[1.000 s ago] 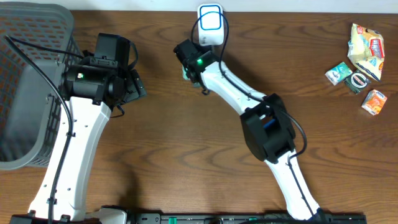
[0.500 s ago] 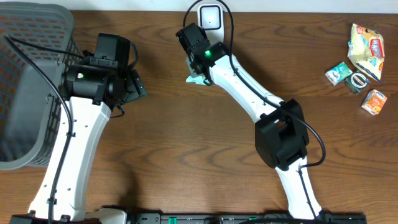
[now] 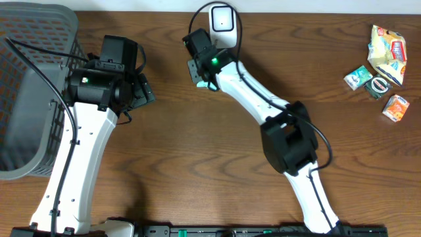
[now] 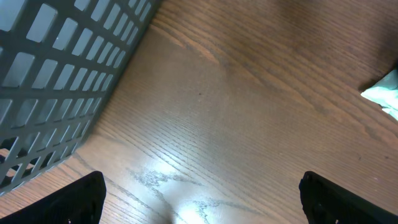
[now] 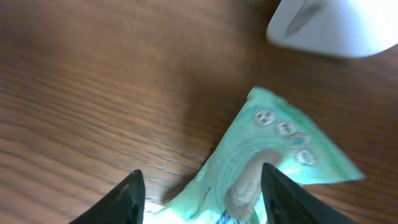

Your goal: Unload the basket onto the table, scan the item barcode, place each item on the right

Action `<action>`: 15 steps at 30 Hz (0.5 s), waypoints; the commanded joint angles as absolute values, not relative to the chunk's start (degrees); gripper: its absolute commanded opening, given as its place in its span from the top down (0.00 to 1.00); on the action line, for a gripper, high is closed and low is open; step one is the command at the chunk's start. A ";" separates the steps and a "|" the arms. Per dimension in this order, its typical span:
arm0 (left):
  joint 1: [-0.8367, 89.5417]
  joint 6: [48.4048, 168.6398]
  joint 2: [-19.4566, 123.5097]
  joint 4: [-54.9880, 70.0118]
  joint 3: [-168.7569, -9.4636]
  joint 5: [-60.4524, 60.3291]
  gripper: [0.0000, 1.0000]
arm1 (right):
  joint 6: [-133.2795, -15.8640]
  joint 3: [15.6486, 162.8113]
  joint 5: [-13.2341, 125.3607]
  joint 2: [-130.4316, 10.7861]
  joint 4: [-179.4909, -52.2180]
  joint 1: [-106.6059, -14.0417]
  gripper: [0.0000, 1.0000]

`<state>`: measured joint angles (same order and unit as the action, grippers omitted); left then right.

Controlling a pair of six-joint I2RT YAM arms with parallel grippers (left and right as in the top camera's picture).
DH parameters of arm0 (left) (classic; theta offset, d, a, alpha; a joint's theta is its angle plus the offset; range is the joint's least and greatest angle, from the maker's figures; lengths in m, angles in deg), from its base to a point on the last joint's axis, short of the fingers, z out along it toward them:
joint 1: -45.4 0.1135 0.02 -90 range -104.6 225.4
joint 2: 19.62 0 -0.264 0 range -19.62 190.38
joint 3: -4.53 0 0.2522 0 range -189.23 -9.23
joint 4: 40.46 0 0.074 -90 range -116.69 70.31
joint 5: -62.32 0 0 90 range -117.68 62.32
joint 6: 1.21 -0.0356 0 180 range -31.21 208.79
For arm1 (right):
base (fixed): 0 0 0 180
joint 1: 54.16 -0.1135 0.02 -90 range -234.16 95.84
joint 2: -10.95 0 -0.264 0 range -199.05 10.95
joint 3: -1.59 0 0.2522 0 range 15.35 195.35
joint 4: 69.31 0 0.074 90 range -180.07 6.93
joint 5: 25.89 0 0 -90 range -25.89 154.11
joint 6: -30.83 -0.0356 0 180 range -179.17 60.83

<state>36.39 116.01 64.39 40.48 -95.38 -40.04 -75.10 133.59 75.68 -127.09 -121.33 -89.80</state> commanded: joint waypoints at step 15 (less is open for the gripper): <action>36.60 116.53 64.63 40.75 -95.34 -40.82 0.02 | -73.19 133.39 84.14 -132.22 -136.63 -89.03 0.59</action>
